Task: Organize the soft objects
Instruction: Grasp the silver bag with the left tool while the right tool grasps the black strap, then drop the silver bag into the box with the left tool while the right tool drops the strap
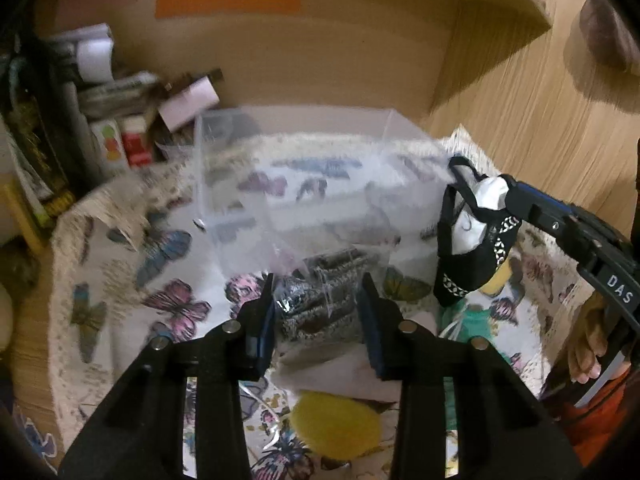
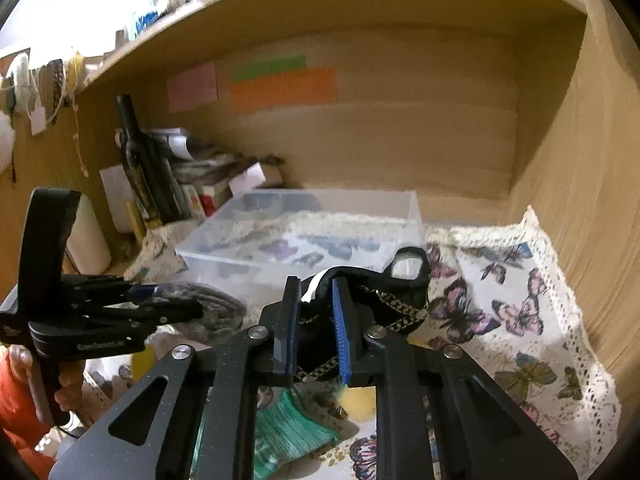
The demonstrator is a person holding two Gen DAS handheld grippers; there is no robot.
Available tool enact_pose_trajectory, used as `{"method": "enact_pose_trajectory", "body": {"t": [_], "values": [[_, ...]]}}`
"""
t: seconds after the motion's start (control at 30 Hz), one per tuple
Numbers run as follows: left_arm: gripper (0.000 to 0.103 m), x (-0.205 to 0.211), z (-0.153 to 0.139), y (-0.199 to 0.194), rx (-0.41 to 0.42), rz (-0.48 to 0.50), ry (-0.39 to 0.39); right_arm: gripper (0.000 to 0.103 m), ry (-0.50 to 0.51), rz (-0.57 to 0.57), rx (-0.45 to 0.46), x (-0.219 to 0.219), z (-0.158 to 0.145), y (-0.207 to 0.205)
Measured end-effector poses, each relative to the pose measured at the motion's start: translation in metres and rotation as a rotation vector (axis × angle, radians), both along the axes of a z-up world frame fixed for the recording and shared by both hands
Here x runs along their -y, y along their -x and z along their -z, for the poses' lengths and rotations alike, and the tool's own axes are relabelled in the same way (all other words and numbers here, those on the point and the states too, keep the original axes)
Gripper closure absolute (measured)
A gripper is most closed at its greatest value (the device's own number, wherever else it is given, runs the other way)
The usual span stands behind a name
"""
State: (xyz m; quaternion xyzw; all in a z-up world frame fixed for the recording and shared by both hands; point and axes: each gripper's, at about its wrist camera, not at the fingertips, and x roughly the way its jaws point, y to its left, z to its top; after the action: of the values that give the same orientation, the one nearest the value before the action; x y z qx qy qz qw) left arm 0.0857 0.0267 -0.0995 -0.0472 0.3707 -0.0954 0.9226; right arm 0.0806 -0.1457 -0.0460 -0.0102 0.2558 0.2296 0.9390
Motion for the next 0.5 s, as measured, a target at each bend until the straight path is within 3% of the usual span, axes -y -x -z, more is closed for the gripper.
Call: {"method": "enact_pose_trajectory", "body": {"t": [0.27, 0.5], "values": [[0.066, -0.012, -0.047, 0.021, 0.159, -0.043, 0.007, 0.091, -0.013, 0.014, 0.094, 0.001, -0.027, 0.005], [0.066, -0.019, -0.079, 0.015, 0.259, -0.085, 0.001, 0.091, -0.008, 0.017, 0.203, -0.004, -0.059, -0.003]]}}
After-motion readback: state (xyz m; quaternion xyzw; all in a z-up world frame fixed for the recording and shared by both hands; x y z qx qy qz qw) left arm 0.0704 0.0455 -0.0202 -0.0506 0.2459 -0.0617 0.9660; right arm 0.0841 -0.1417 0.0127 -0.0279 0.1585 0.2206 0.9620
